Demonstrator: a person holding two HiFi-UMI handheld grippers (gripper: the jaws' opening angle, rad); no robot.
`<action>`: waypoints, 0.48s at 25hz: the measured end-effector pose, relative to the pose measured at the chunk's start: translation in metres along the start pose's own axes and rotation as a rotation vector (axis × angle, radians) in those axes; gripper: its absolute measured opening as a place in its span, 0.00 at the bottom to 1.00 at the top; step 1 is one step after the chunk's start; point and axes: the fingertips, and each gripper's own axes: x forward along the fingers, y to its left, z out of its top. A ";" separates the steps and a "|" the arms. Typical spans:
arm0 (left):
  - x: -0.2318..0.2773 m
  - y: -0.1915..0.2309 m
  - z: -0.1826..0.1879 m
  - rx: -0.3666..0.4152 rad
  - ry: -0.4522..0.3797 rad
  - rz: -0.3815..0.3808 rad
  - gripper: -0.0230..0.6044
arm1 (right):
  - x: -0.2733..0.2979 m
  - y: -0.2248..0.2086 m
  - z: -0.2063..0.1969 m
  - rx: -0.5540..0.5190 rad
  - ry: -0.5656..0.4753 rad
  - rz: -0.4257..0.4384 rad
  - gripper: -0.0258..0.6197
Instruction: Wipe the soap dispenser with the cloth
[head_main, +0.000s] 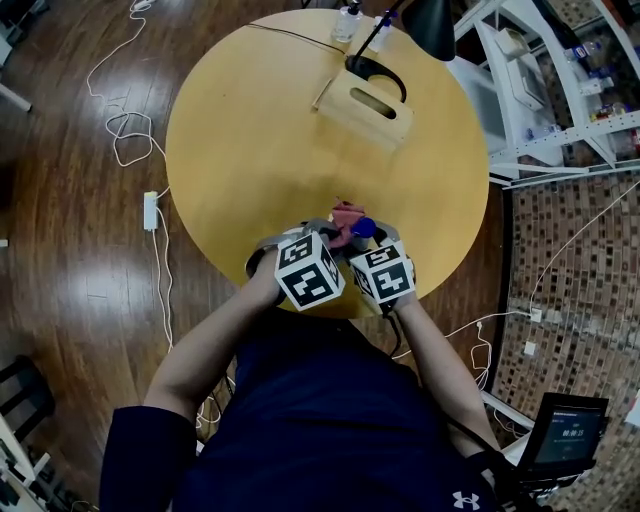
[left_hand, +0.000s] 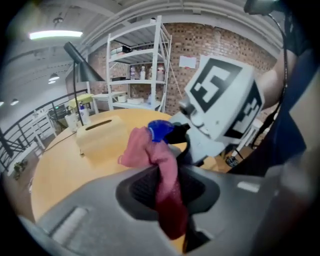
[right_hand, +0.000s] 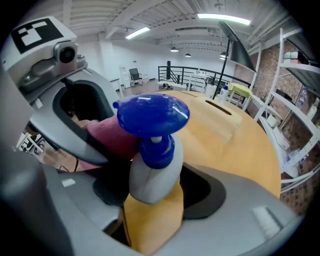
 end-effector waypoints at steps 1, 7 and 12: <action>-0.001 -0.005 -0.001 -0.002 0.000 -0.019 0.17 | 0.000 0.000 0.001 -0.006 0.003 -0.009 0.48; -0.005 0.017 0.003 -0.171 -0.079 0.066 0.18 | -0.001 0.007 -0.015 -0.008 -0.015 -0.010 0.51; 0.001 0.003 0.007 -0.094 -0.057 0.049 0.18 | 0.003 0.011 -0.027 0.033 0.015 -0.028 0.48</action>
